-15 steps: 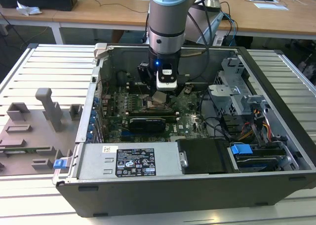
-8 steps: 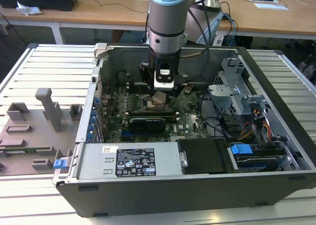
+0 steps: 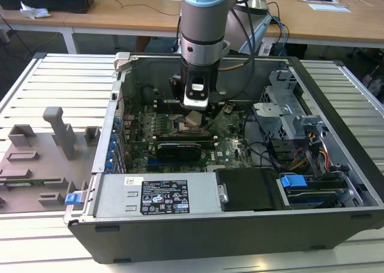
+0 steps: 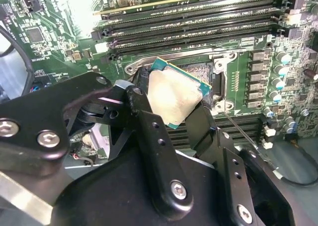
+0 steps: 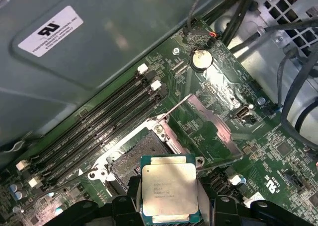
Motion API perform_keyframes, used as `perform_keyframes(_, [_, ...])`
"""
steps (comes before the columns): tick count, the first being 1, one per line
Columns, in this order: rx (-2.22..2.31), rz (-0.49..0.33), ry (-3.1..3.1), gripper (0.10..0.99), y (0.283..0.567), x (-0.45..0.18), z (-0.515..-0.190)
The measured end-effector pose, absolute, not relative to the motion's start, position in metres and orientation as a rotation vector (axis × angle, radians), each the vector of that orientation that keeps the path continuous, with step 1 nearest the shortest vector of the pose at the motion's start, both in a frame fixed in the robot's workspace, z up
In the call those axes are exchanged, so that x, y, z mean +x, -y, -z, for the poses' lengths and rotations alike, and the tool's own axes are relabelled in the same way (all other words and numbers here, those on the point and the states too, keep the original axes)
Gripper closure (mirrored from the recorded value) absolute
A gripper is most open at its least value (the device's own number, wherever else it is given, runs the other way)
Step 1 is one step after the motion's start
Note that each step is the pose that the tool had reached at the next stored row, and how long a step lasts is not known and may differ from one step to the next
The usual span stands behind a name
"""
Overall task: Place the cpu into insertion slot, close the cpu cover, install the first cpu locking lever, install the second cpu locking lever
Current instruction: 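Place the cpu into insertion slot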
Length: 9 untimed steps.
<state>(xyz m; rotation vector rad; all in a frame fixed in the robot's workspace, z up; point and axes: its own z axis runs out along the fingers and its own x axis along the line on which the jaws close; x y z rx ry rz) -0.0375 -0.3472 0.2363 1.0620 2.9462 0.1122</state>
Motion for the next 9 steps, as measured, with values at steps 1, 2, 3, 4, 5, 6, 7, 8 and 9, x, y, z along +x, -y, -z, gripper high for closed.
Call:
perform_keyframes(1, [1.070, -0.112, -2.943, 0.545, 0.3472, -0.0375, -0.2363])
perform_keyframes(2, [1.078, -0.112, -2.940, 0.545, 0.3472, -0.0375, -0.2363])
perform_keyframes(3, [1.087, -0.112, -2.936, 0.545, 0.3472, -0.0375, -0.2363])
perform_keyframes(4, [1.108, -0.112, -2.928, 0.545, 0.3472, -0.0375, -0.2363])
perform_keyframes(5, [1.129, -0.112, -2.919, 0.545, 0.3472, -0.0375, -0.2362])
perform_keyframes(6, [1.139, -0.112, -2.915, 0.545, 0.3472, -0.0375, -0.2362])
perform_keyframes(7, [1.148, -0.112, -2.912, 0.545, 0.3472, -0.0375, -0.2362])
perform_keyframes(8, [1.158, -0.112, -2.907, 0.545, 0.3472, -0.0375, -0.2362])
perform_keyframes(9, [1.166, -0.112, -2.904, 0.545, 0.3472, -0.0375, -0.2362])
